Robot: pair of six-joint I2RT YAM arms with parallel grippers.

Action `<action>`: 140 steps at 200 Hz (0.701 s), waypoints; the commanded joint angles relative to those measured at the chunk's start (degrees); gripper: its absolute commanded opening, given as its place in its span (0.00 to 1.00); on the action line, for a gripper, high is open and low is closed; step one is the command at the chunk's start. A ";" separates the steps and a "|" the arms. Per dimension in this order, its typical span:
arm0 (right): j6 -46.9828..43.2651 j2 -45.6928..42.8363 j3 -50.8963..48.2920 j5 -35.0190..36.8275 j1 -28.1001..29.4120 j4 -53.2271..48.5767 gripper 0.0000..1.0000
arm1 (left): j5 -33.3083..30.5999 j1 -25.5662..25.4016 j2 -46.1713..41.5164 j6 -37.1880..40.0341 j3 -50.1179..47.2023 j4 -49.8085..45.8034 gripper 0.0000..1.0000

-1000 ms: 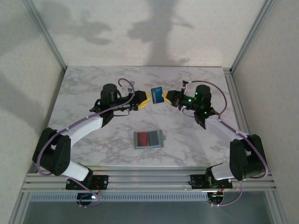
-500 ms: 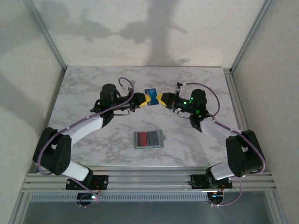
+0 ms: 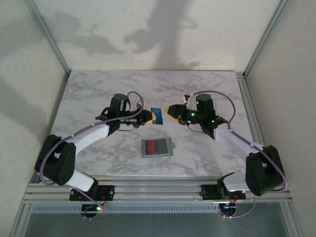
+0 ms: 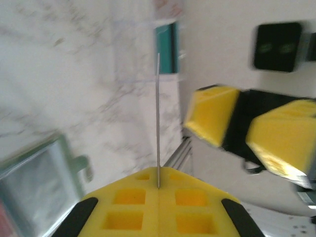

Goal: Put the credit cards into the card holder

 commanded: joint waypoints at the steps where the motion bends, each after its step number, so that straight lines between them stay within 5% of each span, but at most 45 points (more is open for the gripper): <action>1: -12.03 1.80 2.13 7.54 2.37 -18.14 0.58 | -1.78 -0.80 -1.62 7.49 -4.43 -9.60 0.00; 70: -13.80 13.91 2.21 15.12 11.02 -23.48 0.61 | -1.98 -1.50 -7.28 7.64 -18.31 -7.82 0.00; 96: -13.38 14.63 1.78 16.35 11.70 -23.93 0.52 | -1.32 -2.16 -5.75 8.38 -19.28 -6.39 0.00; 140: -14.43 12.59 1.77 20.13 12.04 -28.43 0.58 | 0.03 -2.25 -4.39 8.72 -18.93 -5.23 0.00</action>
